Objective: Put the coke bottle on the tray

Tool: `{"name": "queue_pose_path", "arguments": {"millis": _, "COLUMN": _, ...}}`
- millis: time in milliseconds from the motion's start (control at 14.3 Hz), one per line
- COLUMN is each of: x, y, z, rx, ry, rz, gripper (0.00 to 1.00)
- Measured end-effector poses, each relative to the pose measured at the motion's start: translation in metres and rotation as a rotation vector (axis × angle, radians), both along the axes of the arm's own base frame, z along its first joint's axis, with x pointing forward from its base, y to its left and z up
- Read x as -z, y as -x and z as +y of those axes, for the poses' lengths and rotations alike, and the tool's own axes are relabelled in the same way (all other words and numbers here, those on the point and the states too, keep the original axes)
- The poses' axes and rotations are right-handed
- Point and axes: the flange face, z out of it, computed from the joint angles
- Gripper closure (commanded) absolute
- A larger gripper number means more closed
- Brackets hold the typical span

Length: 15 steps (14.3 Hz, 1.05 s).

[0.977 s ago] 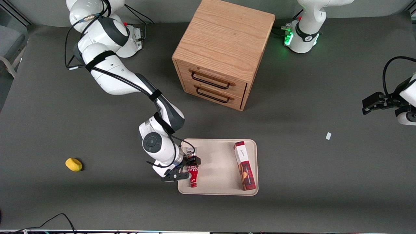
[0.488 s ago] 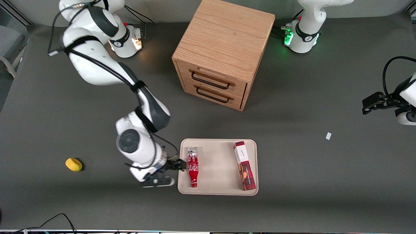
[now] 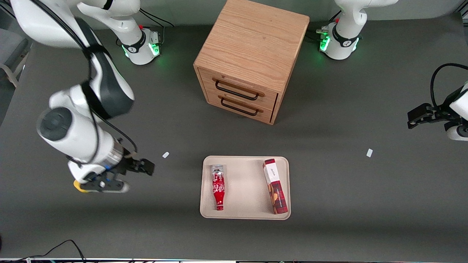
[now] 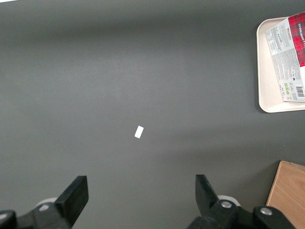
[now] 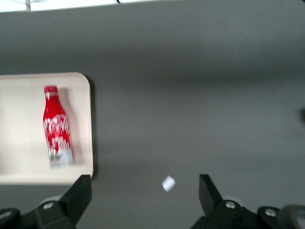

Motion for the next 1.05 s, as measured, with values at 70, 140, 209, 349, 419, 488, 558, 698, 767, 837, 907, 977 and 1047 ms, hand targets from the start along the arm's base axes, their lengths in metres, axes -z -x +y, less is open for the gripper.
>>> {"name": "queue_pose_path", "arguments": {"millis": 70, "x": -0.012, "y": 0.016, "z": -0.015, "rx": 0.001, "ry": 0.010, "rz": 0.001, "gripper": 0.00}}
{"name": "queue_pose_path", "arguments": {"millis": 140, "x": -0.023, "y": 0.032, "z": -0.030, "rx": 0.003, "ry": 0.019, "rz": 0.002, "gripper": 0.00}}
{"name": "queue_pose_path", "arguments": {"millis": 209, "x": -0.032, "y": 0.047, "z": -0.044, "rx": 0.009, "ry": 0.022, "rz": 0.004, "gripper": 0.00}}
{"name": "queue_pose_path", "arguments": {"millis": 349, "x": -0.049, "y": 0.076, "z": -0.067, "rx": 0.031, "ry": 0.033, "rz": 0.006, "gripper": 0.00}}
{"name": "queue_pose_path", "arguments": {"millis": 419, "x": -0.057, "y": 0.090, "z": -0.076, "rx": 0.038, "ry": 0.042, "rz": 0.003, "gripper": 0.00}}
{"name": "queue_pose_path", "arguments": {"millis": 488, "x": -0.065, "y": 0.103, "z": -0.083, "rx": 0.040, "ry": 0.052, "rz": 0.005, "gripper": 0.00}}
{"name": "queue_pose_path", "arguments": {"millis": 558, "x": -0.073, "y": 0.115, "z": -0.089, "rx": 0.043, "ry": 0.060, "rz": 0.008, "gripper": 0.00}}
{"name": "queue_pose_path", "arguments": {"millis": 698, "x": -0.091, "y": 0.133, "z": -0.102, "rx": 0.050, "ry": 0.070, "rz": 0.010, "gripper": 0.00}}
{"name": "queue_pose_path", "arguments": {"millis": 767, "x": -0.098, "y": 0.138, "z": -0.108, "rx": 0.053, "ry": 0.069, "rz": 0.005, "gripper": 0.00}}
{"name": "queue_pose_path", "arguments": {"millis": 837, "x": -0.103, "y": 0.141, "z": -0.113, "rx": 0.060, "ry": 0.063, "rz": 0.002, "gripper": 0.00}}
{"name": "queue_pose_path", "arguments": {"millis": 907, "x": -0.107, "y": 0.142, "z": -0.118, "rx": 0.067, "ry": 0.055, "rz": -0.001, "gripper": 0.00}}
{"name": "queue_pose_path", "arguments": {"millis": 977, "x": -0.108, "y": 0.142, "z": -0.123, "rx": 0.074, "ry": 0.049, "rz": -0.003, "gripper": 0.00}}
{"name": "queue_pose_path", "arguments": {"millis": 1047, "x": -0.108, "y": 0.142, "z": -0.126, "rx": 0.079, "ry": 0.046, "rz": -0.003, "gripper": 0.00}}
